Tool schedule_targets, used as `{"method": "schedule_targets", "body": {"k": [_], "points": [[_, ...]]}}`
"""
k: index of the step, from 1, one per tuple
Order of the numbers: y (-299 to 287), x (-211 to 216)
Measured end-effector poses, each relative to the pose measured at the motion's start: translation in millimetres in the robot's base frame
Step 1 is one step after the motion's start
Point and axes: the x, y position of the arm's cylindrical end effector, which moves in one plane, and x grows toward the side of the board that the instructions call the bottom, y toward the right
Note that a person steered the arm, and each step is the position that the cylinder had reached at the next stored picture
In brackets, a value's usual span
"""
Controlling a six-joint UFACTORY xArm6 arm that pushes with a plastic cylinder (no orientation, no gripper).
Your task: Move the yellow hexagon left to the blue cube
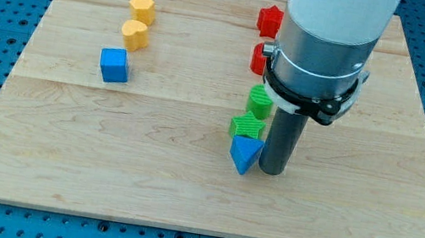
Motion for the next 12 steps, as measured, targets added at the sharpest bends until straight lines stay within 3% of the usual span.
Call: {"method": "schedule_targets", "body": {"k": [1,3,4,5,6,7,9,12], "points": [[25.8,-9.7],[62.3,-149.3],[57.6,-230.4],[58.6,-285.5],[22.8,-335.2],[12.0,-336.2],[-133.9,-333.5],[-278.1,-218.2]]}}
